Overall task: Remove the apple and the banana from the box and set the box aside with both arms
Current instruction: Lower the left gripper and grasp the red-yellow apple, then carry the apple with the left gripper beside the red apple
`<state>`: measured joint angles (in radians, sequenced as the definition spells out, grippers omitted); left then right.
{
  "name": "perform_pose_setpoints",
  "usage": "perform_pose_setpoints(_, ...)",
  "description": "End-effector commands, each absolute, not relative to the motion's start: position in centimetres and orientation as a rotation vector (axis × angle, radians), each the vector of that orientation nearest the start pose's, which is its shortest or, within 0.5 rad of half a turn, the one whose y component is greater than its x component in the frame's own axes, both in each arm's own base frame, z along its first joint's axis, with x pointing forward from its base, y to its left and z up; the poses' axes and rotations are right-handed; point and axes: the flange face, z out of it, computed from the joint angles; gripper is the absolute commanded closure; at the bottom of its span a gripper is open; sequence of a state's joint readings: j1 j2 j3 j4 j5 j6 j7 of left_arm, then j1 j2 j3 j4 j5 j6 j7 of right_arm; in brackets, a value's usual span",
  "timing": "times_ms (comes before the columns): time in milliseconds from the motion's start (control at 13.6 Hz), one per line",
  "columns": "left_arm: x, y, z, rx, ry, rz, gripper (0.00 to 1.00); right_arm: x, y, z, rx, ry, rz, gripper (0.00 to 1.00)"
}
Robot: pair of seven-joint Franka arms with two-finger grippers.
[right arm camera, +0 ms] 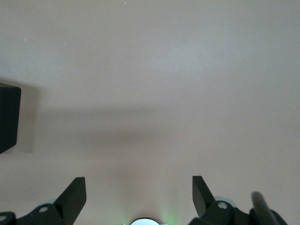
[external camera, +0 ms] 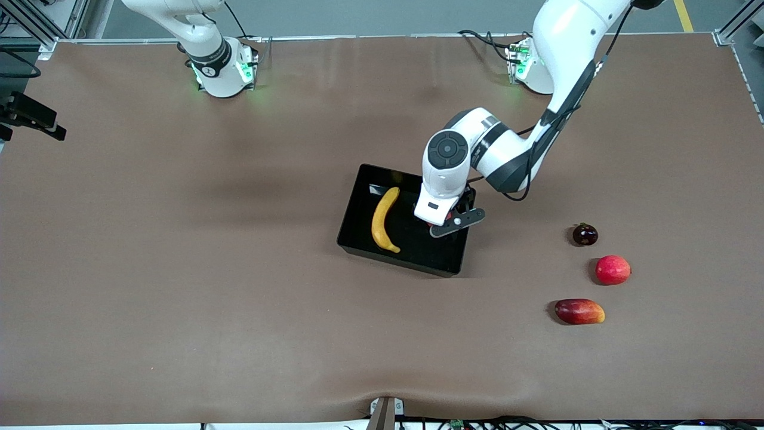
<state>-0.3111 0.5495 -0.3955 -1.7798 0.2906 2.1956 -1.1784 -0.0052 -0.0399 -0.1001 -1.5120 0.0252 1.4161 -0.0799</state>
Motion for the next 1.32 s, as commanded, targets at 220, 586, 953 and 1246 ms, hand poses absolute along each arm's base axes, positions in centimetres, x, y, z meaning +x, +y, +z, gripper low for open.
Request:
perform_pose_setpoints(220, 50.5, -39.2, 22.5, -3.003, -0.524, 0.066, 0.00, 52.6, -5.5, 66.3, -3.101, 0.039, 0.073, 0.00)
perform_pose_setpoints(586, 50.8, -39.2, 20.1, -3.006, -0.516, 0.084, 0.50, 52.5, -5.6, 66.3, -3.100, 0.041, 0.073, 0.00)
perform_pose_setpoints(953, 52.6, -40.5, 26.9, -3.000, -0.529, 0.010, 1.00, 52.5, -5.7, 66.3, -3.099, 0.043, 0.073, 0.00)
perform_pose_setpoints(1246, 53.6, -39.8, 37.8, -2.955, -0.525, -0.035, 1.00, 52.5, -5.6, 66.2, -3.102, 0.041, 0.076, 0.00)
